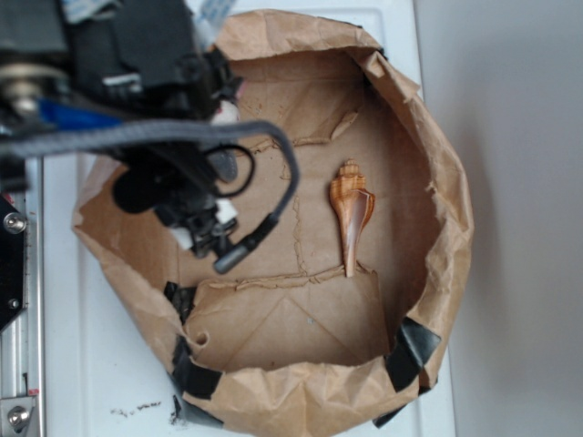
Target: Grab the gray animal.
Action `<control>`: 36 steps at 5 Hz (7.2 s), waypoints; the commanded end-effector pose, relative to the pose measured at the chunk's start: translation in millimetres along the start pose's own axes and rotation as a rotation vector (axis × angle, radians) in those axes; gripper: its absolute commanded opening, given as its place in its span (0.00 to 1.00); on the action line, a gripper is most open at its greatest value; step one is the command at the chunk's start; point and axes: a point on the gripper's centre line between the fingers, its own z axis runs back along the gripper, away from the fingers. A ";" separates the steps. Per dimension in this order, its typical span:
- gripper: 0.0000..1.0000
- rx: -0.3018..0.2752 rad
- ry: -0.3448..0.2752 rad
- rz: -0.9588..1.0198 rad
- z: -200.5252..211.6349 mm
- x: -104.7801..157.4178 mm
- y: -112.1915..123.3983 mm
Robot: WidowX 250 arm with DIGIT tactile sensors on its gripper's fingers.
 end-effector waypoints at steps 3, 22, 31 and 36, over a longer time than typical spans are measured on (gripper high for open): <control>1.00 0.042 -0.012 0.167 -21.0 19.2 7.5; 1.00 0.045 -0.040 0.242 -45.2 30.2 -13.5; 1.00 0.217 -0.083 0.222 -75.5 24.7 11.0; 1.00 0.299 -0.149 0.273 -97.7 11.6 14.5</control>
